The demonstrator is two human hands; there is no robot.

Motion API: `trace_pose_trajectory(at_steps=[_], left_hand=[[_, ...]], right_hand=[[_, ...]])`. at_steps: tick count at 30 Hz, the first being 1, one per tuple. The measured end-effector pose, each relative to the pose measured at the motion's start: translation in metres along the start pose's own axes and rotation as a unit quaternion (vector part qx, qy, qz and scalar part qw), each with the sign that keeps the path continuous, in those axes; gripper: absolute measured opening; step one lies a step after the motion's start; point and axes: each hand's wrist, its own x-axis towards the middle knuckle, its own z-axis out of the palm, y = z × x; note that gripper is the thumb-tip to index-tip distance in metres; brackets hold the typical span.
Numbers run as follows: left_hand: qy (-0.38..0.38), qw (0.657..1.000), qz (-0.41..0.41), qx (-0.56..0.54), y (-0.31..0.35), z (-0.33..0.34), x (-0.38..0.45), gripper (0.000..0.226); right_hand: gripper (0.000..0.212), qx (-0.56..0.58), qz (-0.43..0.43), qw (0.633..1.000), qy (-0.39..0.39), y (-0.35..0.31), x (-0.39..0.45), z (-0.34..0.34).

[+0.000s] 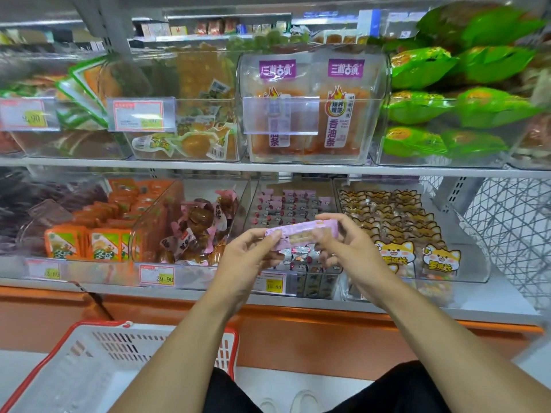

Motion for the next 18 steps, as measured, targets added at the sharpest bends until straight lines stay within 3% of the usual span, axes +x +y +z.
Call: trace_pose_trajectory(at_steps=[4, 7, 10, 14, 18], left_hand=[[0.024, 0.999, -0.023, 0.026, -0.0006, 0.0009, 0.0025, 0.054], [0.024, 0.997, -0.063, 0.03, -0.001, 0.0037, 0.0013, 0.048], [0.005, 0.999, -0.052, -0.015, -0.0003, 0.0057, 0.0007, 0.053], [-0.022, 1.0, 0.011, 0.0, 0.0001, 0.0038, 0.0011, 0.044], [-0.007, 1.0, 0.01, 0.018, 0.0001, 0.004, 0.0, 0.034]], right_hand=[[0.046, -0.035, -0.024, 0.998, -0.035, 0.0018, -0.0017, -0.0035], [0.032, -0.052, -0.03, 0.998, -0.032, 0.0018, -0.0033, -0.0045], [0.021, -0.047, -0.003, 0.999, -0.012, 0.0021, -0.0022, -0.0018], [0.028, 0.018, 0.056, 0.998, 0.037, -0.0004, -0.0003, 0.0017], [0.049, 0.033, 0.085, 0.994, 0.06, -0.0007, 0.0014, 0.005]])
